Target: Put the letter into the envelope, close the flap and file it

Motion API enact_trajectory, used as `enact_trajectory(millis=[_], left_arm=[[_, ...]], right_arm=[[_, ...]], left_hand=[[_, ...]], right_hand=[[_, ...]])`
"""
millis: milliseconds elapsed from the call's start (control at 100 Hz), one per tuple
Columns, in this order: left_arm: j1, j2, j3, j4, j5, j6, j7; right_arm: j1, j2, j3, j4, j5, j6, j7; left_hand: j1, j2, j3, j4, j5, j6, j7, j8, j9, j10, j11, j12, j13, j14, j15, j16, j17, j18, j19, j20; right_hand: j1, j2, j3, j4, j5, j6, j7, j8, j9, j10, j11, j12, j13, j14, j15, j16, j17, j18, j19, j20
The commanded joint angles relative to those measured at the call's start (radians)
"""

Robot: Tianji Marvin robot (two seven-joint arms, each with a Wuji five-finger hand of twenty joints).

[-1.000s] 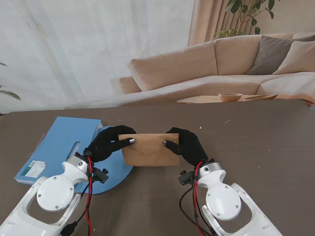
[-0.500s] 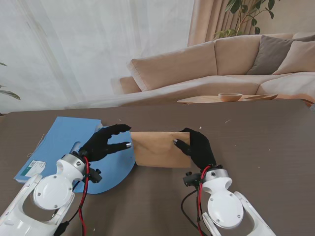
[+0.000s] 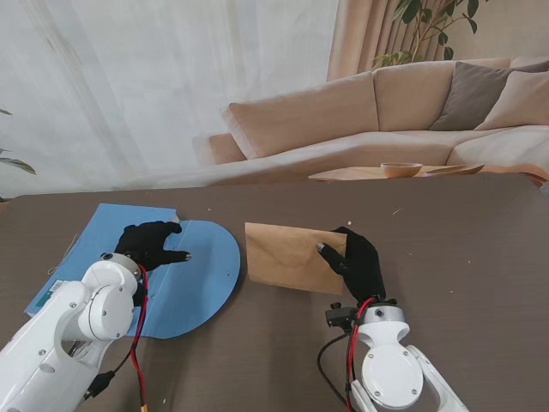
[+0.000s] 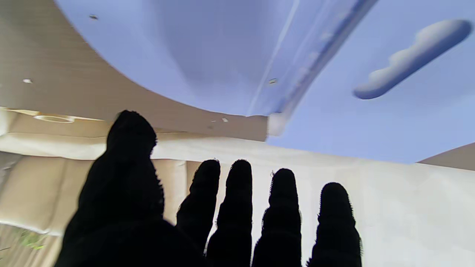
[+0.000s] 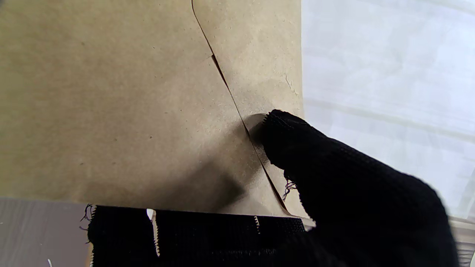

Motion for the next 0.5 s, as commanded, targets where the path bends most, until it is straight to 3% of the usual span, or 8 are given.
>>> enact_trajectory(millis=[0, 290, 490], left_arm=[[-0.003, 0.001, -0.002, 0.021, 0.039, 0.005, -0.022], [-0.038, 0.016, 0.005, 0.088, 0.167, 0.114, -0.137], [-0.062, 0.026, 0.006, 0.125, 0.219, 0.154, -0.242]], right_arm=[[-0.015, -0.002, 0.007, -0.002, 0.002, -0.004, 0.022], [-0.039, -0.003, 0.025, -0.016, -0.001, -0.023, 0.007], [-0.043, -0.004, 0.027, -0.016, 0.001, -0.030, 0.003]], left_hand=[[0.012, 0.042, -0.018, 0.026, -0.009, -0.006, -0.027, 0.004, -0.004, -0.011, 0.018, 0.020, -0.003, -0.012, 0.010, 0.022, 0.004, -0.031, -0.015, 0.027], [0.009, 0.078, -0.046, 0.027, 0.041, -0.015, 0.025, 0.048, 0.056, -0.007, 0.059, 0.051, 0.016, -0.010, 0.053, 0.035, 0.027, -0.033, -0.005, 0.037], [0.014, 0.104, -0.067, 0.028, 0.173, -0.033, 0.135, 0.132, 0.018, -0.036, 0.062, 0.075, -0.034, -0.039, 0.025, 0.015, 0.002, -0.055, -0.017, 0.033]], right_hand=[[0.045, 0.001, 0.004, 0.002, 0.035, 0.001, 0.018, 0.017, 0.021, -0.002, 0.012, 0.008, 0.020, 0.018, 0.023, 0.019, -0.006, 0.022, 0.033, 0.012], [0.047, 0.000, 0.003, 0.005, 0.037, 0.000, 0.018, 0.021, 0.022, 0.000, 0.011, 0.010, 0.021, 0.019, 0.023, 0.019, -0.005, 0.021, 0.034, 0.013], [0.046, -0.002, 0.003, 0.005, 0.038, 0.000, 0.017, 0.022, 0.023, -0.001, 0.010, 0.011, 0.020, 0.017, 0.024, 0.019, -0.006, 0.021, 0.034, 0.013]])
